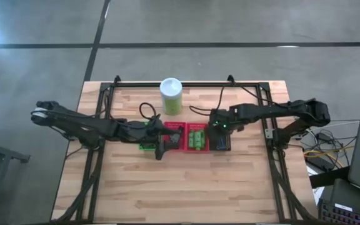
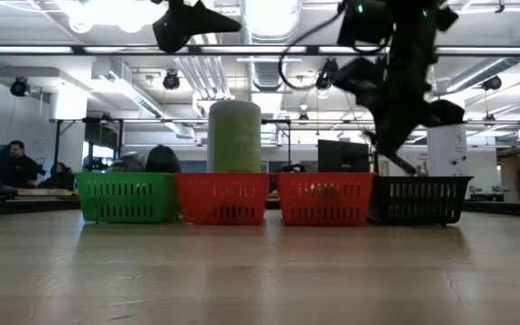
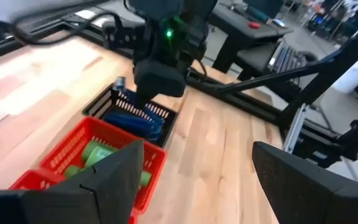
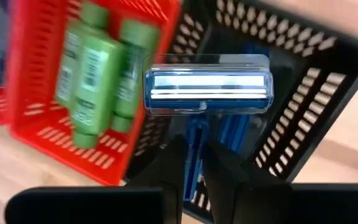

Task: Pick & Place Travel size toiletries
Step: Put the blue razor in the black bin

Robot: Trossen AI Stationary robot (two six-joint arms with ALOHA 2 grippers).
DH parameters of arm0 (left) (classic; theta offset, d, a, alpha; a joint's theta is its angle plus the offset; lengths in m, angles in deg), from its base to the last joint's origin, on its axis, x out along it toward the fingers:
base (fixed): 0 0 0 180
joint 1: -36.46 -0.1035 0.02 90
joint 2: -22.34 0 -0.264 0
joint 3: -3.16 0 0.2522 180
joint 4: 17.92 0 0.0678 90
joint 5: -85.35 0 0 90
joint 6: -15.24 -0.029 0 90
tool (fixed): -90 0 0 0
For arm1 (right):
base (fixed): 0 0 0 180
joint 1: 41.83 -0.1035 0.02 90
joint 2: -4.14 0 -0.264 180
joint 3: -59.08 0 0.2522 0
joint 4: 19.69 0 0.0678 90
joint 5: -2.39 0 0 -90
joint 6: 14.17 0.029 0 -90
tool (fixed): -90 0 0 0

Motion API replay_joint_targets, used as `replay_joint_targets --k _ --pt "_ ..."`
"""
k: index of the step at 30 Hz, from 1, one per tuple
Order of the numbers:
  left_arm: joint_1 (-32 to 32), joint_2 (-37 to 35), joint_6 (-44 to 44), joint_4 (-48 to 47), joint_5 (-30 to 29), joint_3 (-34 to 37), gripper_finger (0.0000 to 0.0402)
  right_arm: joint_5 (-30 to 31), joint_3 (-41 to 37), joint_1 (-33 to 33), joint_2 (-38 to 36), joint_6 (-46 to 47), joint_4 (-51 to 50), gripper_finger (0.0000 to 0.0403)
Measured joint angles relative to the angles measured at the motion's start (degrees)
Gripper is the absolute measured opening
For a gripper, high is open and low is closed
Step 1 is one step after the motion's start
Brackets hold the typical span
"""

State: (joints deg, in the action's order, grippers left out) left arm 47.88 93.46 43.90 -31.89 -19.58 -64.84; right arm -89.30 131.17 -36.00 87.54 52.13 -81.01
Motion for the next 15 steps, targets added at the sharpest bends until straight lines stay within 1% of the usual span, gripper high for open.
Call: replay_joint_targets --k 4,10,15 --pt "0.4 -1.3 0.0 -3.4 -1.0 0.0 0.0305 -4.6 -4.7 1.0 -0.3 1.5 3.0 0.0038" --pt "0.4 -1.7 0.0 -5.3 -1.7 0.0 0.0301 -4.3 -7.6 1.2 -0.2 2.6 4.0 0.0040" --pt "0.4 -1.7 0.0 -5.4 -1.8 0.0 0.0301 -4.2 -8.5 1.1 -0.2 4.2 6.9 0.0052"
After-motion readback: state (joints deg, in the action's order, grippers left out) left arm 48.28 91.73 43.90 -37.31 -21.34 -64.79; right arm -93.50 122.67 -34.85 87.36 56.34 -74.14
